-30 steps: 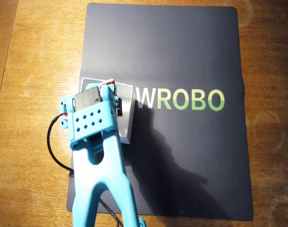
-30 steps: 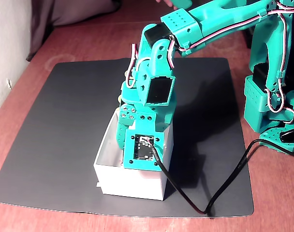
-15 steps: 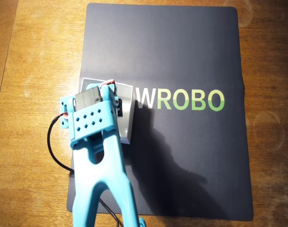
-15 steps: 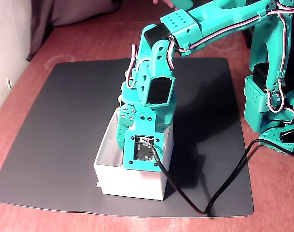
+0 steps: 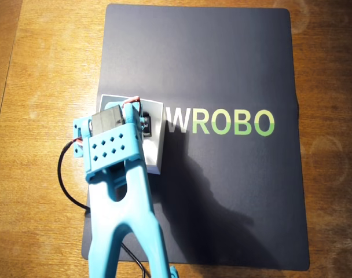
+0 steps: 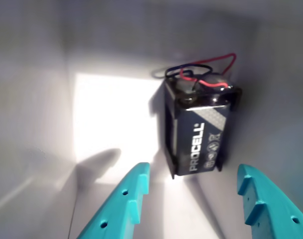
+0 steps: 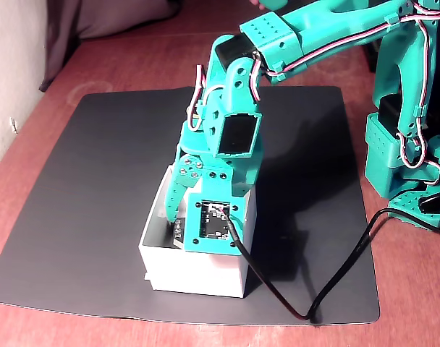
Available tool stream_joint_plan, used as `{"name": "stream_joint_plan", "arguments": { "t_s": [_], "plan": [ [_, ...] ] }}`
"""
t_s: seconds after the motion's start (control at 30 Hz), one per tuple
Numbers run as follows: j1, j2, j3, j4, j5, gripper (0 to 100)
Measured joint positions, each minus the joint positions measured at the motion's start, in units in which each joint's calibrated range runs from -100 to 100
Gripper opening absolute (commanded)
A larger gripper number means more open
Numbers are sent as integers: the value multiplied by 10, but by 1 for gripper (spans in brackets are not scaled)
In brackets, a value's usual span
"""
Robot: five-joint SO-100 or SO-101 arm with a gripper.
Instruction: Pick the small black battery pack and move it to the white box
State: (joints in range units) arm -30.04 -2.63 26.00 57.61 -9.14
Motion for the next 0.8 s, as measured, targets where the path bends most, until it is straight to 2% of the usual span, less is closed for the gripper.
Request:
{"name": "stream_joint_plan", "arguments": {
  "t_s": [0.43,0.8],
  "plan": [
    [0,-175,-21,4,0,20],
    [0,-351,-21,139,-2,20]
  ]
}}
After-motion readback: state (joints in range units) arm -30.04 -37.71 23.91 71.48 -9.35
